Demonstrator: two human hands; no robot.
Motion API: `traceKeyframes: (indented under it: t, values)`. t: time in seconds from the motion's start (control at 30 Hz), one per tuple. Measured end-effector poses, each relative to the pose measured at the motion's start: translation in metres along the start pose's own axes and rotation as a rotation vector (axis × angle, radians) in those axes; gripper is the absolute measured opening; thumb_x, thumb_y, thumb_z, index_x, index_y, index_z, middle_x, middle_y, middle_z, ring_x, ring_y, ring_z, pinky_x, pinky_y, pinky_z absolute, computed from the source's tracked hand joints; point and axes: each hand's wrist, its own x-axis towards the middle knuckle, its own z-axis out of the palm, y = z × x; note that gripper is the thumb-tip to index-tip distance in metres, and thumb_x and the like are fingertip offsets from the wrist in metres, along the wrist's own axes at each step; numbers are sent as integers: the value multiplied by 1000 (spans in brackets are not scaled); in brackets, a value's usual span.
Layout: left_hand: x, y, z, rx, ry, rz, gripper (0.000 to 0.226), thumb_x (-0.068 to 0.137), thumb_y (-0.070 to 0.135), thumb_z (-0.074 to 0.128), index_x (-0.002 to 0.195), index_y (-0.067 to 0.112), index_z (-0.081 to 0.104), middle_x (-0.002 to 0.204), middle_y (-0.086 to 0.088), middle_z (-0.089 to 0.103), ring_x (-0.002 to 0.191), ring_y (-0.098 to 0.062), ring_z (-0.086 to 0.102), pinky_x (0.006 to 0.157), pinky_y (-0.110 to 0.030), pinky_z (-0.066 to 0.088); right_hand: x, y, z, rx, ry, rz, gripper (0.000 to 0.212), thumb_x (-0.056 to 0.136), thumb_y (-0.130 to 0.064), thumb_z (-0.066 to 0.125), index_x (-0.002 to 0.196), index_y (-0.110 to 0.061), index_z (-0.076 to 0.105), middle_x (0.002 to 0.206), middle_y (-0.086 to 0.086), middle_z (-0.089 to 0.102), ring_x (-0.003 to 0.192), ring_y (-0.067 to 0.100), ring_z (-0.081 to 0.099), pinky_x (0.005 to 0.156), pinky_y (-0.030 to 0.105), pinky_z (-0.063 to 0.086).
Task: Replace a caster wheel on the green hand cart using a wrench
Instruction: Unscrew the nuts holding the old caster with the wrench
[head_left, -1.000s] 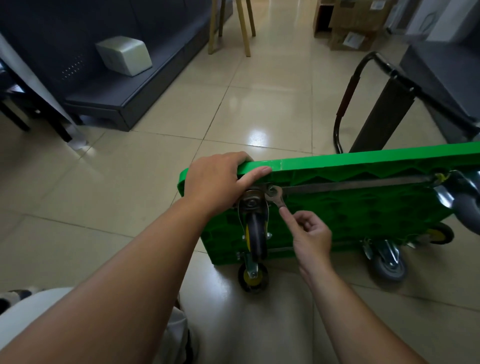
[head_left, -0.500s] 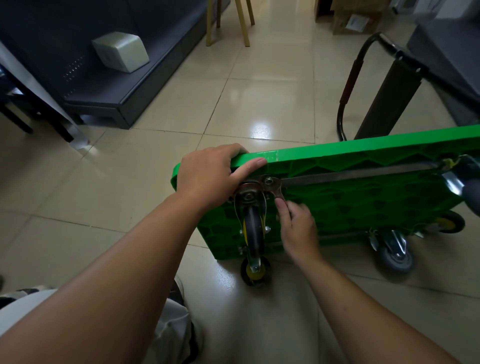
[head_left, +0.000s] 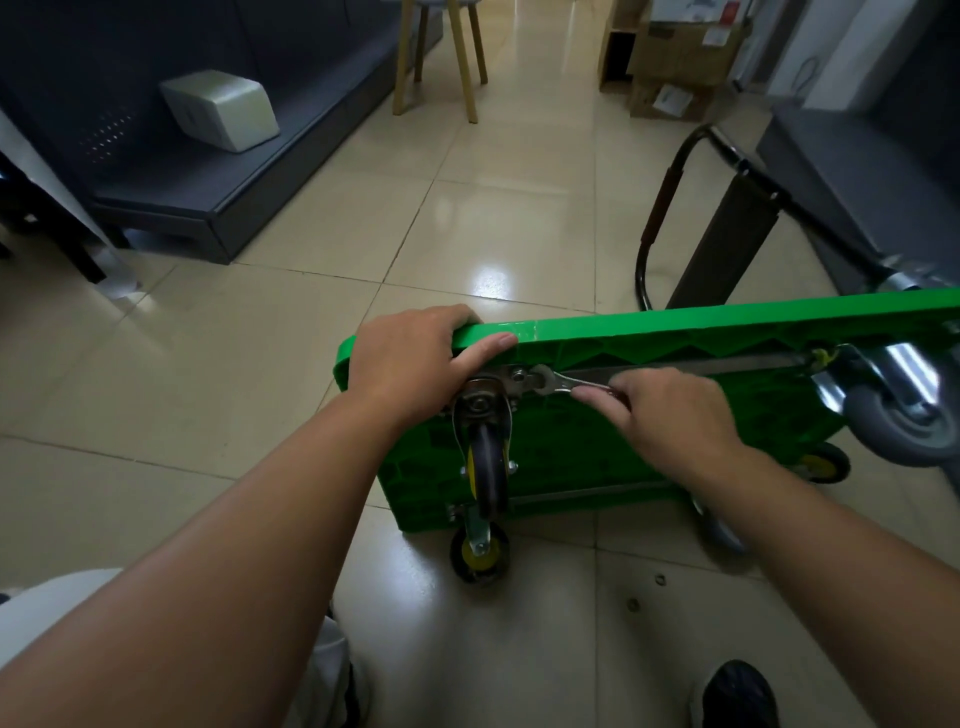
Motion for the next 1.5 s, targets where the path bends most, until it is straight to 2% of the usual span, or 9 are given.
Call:
traceKeyframes:
  t: [0.17,0.3,0.47,0.7,0.87,1.03,1.23,1.33,1.5]
  values:
    - [-2,2,-4,-22,-16,-11,77,82,87,17,116,39,65,79,14,57,70,-13,53,51,-29,24,0,1,-33,-166,101,-161,66,91,-76,22,62,-24,51,48,-8,40,42,13,43,45,25,42]
    - [-2,2,-4,-23,-16,-10,79,80,87,15,117,39,65,79,14,57,70,-12,52,51,-29,24,-15,-8,-13,-6,142,-71,62,93,-74,26,60,-24,45,49,-9,38,43,13,44,45,31,46]
    - [-2,-1,-2,-22,-14,7,73,83,86,19,115,38,65,86,12,65,72,-13,56,53,-30,29,-24,-21,27,211,149,51,62,93,-70,33,57,-20,44,49,-7,40,44,17,44,45,26,32]
    - [0,0,1,-3,-13,8,76,82,85,15,116,39,65,83,15,60,71,-10,54,51,-28,25,-25,-35,70,478,187,91,57,94,-65,36,60,-20,45,52,-7,40,47,20,45,46,29,29]
    - [1,-2,4,2,-2,1,78,82,86,13,113,38,66,79,16,56,71,-11,53,53,-30,27,-19,-38,88,572,175,104,67,95,-70,29,63,-15,49,55,-5,43,48,20,44,46,33,31]
    - [1,-2,4,-6,-3,4,80,81,87,12,115,39,66,85,14,65,72,-12,56,53,-29,30,-11,-37,87,674,102,84,58,91,-67,33,64,-17,49,57,-5,42,52,20,44,50,34,29]
    - [0,-1,2,-4,-11,6,77,83,86,15,117,39,66,86,13,66,74,-13,59,54,-30,31,-11,-32,59,337,166,15,60,93,-67,29,64,-19,51,59,-7,43,49,22,46,48,28,28]
    - [0,0,1,-4,-13,9,73,85,85,19,117,38,66,87,12,66,74,-13,58,53,-30,30,-5,-29,19,26,93,-36,61,93,-70,27,66,-22,52,59,-7,45,51,24,55,47,28,31]
    - [-2,2,-1,-18,-11,13,76,83,85,17,116,37,65,87,12,66,73,-12,56,52,-30,26,24,-49,-70,-465,-38,-242,60,98,-67,29,64,-18,38,58,-2,40,50,16,40,56,31,30]
